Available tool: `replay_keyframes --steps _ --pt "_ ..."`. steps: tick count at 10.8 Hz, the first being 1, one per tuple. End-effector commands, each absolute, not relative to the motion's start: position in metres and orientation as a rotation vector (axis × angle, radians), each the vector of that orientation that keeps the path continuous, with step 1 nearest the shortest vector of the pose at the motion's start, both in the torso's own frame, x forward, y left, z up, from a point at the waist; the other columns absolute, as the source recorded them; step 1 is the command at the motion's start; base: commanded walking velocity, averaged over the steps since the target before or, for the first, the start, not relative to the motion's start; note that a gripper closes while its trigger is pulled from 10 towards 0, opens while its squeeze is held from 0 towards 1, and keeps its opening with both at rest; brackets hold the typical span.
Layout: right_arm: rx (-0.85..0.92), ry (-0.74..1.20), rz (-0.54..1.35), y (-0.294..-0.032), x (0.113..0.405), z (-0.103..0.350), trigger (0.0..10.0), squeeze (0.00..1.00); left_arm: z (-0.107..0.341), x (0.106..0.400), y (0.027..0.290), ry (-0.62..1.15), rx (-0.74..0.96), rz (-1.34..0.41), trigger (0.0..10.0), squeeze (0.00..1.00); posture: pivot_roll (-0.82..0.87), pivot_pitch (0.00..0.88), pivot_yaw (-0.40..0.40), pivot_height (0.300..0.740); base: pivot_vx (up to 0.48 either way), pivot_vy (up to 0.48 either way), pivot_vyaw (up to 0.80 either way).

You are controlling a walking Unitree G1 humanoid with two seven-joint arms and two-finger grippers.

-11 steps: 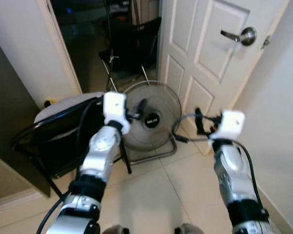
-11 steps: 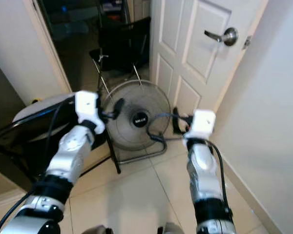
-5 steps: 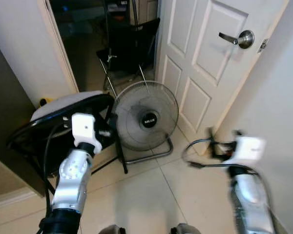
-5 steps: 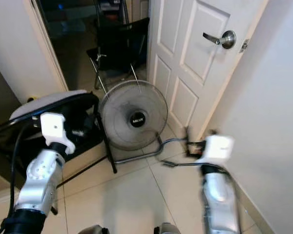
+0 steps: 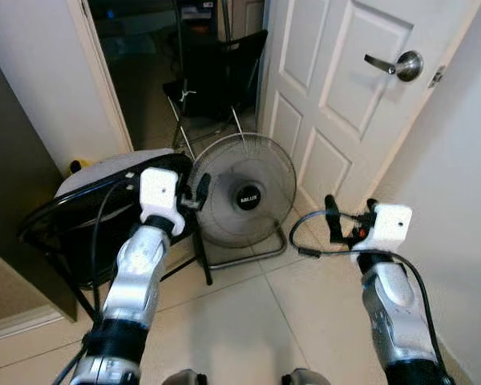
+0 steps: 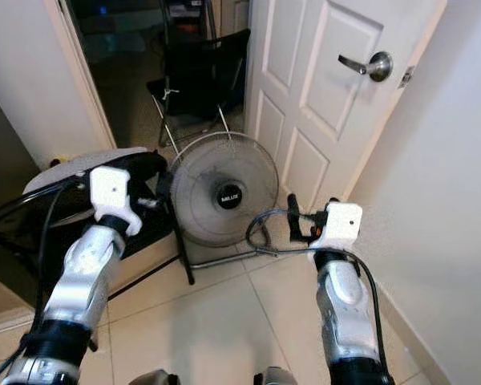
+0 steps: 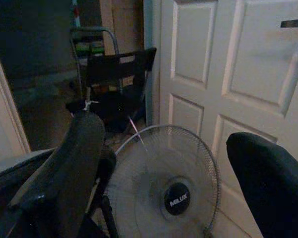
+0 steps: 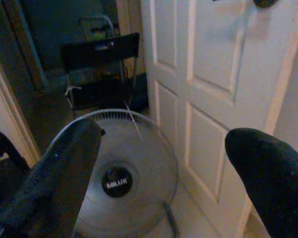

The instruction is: Clean up the room

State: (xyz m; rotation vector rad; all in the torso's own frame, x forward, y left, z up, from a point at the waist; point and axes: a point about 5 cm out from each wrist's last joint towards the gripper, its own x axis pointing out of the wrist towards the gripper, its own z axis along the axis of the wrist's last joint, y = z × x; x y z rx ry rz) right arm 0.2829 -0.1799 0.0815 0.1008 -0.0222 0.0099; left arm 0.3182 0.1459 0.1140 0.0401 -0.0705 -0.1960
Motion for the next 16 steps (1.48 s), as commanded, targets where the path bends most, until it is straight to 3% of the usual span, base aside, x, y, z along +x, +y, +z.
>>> replay_keyframes --steps 1,16 --pt "0.119 -0.025 -0.014 -0.183 0.284 0.084 10.0 0.0 0.119 0.323 0.144 -0.068 0.025 -0.189 10.0 0.0 -0.14 0.0 0.04 0.705 0.0 0.0 0.0" --pt "0.162 0.025 -0.007 -0.186 0.293 0.082 10.0 0.0 0.124 0.323 0.125 -0.104 0.032 -0.234 10.0 0.0 -0.15 0.0 0.037 0.705 -0.278 0.0 0.0"
